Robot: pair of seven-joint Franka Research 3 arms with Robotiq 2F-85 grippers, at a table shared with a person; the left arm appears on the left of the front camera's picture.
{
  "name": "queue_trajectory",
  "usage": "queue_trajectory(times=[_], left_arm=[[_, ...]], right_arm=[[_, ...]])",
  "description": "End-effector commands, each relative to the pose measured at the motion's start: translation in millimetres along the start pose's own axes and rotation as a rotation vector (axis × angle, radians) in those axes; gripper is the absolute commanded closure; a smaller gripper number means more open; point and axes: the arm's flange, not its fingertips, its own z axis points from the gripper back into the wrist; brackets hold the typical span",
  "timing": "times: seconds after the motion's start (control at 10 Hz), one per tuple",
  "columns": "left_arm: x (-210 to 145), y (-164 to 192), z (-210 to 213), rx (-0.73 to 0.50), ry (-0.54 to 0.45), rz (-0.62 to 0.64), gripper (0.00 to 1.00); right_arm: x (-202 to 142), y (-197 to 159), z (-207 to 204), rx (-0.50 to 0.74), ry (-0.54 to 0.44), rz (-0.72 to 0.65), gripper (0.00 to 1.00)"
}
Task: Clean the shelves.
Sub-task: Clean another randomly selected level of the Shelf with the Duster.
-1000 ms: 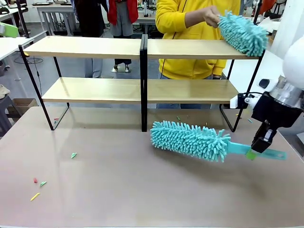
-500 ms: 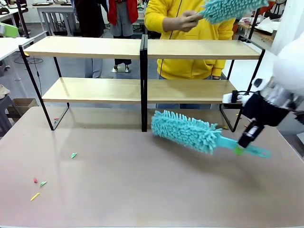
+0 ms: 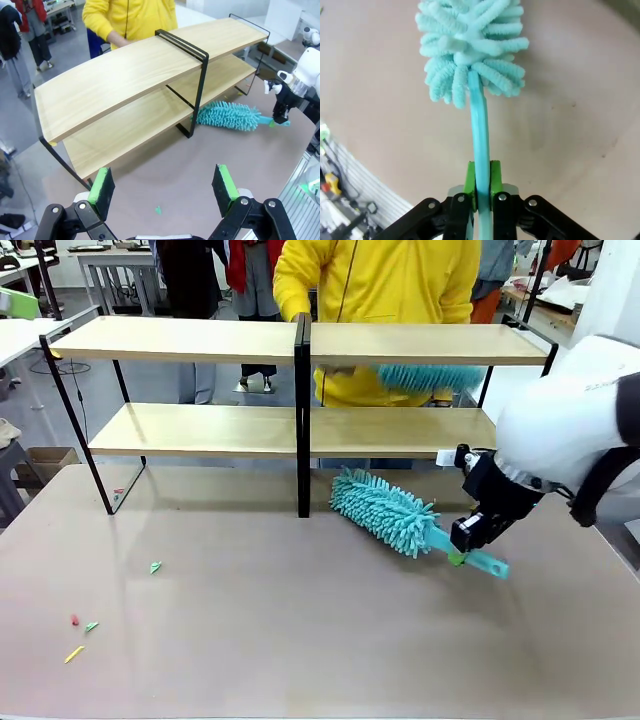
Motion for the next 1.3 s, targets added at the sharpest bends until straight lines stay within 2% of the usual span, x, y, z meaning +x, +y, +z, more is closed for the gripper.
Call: queue_trajectory(times=[0.0,0.2,0.5,0.9,1.2], left_arm=[[1,-2,0,0.014,0.002,0.005,0.00],[1,-2,0,0.014,0.002,0.005,0.00],[1,-2,0,0.014,0.002,0.005,0.00],[1,-2,0,0.014,0.002,0.005,0.00],[1,-2,0,0.014,0.002,0.005,0.00]], right_arm=[[12,3,-12,-0.053,-0.005,-0.113,0.88],[14,-6,-18,-0.056,-0.010,-0.224,0.88],[23,-11,-18,-0.078,-0.091,-0.362,0.88],[8,-36,-9,-0.080,-0.026,-0.567,0.88],[-14,-54,11,-0.082,-0.054,-0.654,0.88]])
